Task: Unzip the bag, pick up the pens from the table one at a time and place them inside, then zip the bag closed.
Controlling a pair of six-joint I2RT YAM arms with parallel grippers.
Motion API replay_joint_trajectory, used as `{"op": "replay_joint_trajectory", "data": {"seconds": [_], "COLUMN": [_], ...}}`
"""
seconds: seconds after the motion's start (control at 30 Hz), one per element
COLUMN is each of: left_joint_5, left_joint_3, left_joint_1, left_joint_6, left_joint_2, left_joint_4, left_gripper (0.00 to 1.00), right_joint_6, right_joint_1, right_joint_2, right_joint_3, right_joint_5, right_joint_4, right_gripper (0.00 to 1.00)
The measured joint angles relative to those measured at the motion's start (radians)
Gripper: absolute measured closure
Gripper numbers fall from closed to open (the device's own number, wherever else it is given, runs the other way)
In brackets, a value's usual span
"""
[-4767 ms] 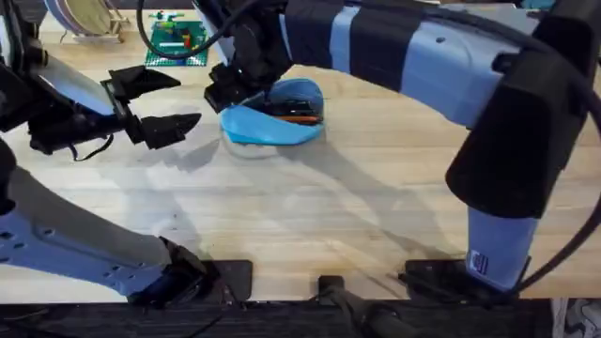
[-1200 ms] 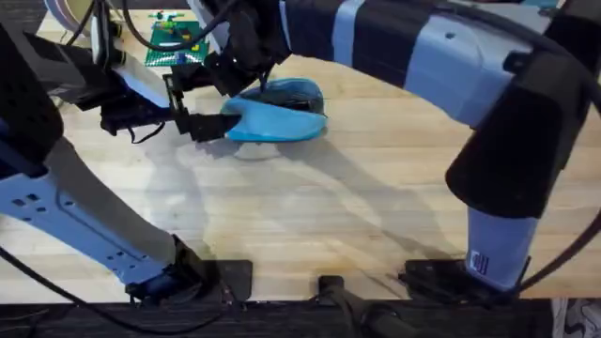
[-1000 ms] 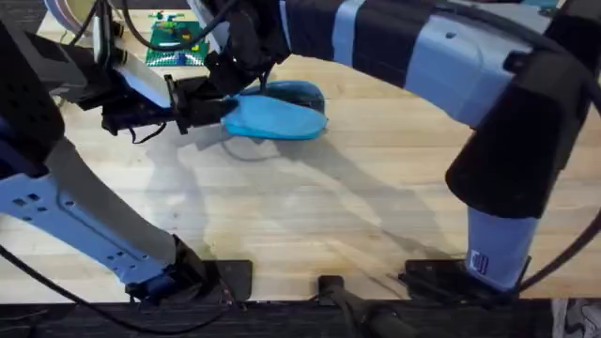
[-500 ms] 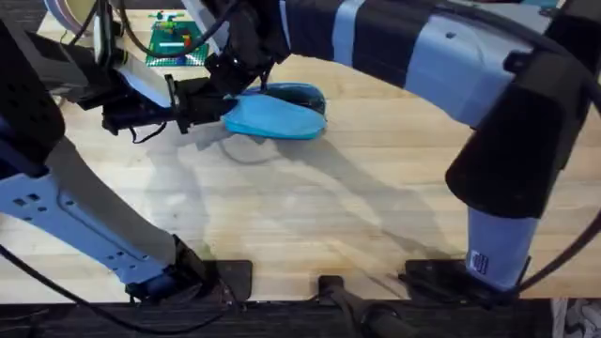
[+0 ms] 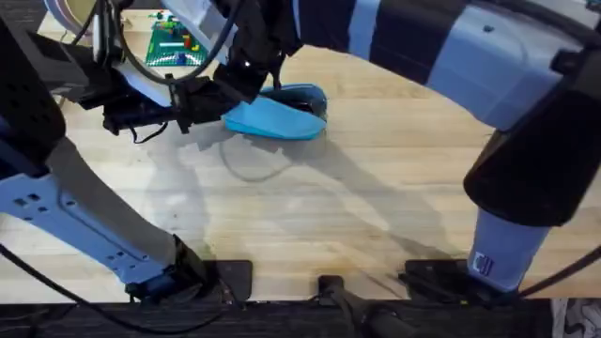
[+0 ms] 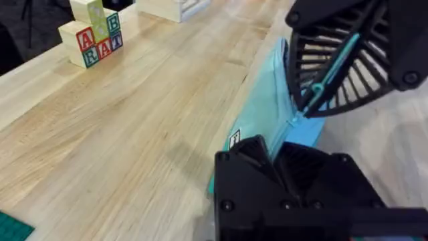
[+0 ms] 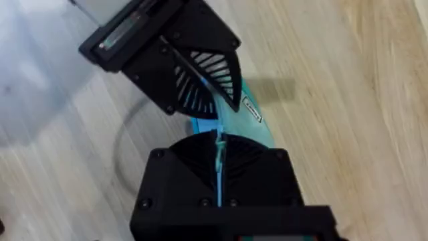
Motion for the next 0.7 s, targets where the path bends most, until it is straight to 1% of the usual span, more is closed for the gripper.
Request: {"op": "replay_joint_trajectory", "data": {"seconds": [0.2, 0.43, 0.6, 0.63, 0.7], "left_joint_5": [0.0, -0.004, -0.01, -0.012, -0.014], "left_joint_3": [0.0, -0.002, -0.002, -0.002, -0.002], "left_joint_1": [-0.005, -0.013, -0.013, -0.013, -0.013], "left_joint_6": [0.0, 0.0, 0.0, 0.0, 0.0], "left_joint_2": [0.0, 0.0, 0.0, 0.0, 0.0], "left_joint_4": [-0.001, -0.003, 0.002, 0.004, 0.005], "left_gripper": [0.958, 0.959, 0.959, 0.958, 0.959], "right_joint_6": [-0.075, -0.102, -0.106, -0.106, -0.106], "right_joint_1": [-0.01, -0.032, -0.066, -0.091, -0.109], "right_joint_2": [0.0, 0.0, 0.0, 0.0, 0.0], "right_joint_3": [0.008, 0.017, 0.024, 0.027, 0.027], "right_joint_5": [-0.017, -0.036, -0.052, -0.057, -0.062], "right_joint_4": [-0.044, -0.112, -0.164, -0.198, -0.219], "right_gripper": [0.972, 0.971, 0.972, 0.971, 0.971]}}
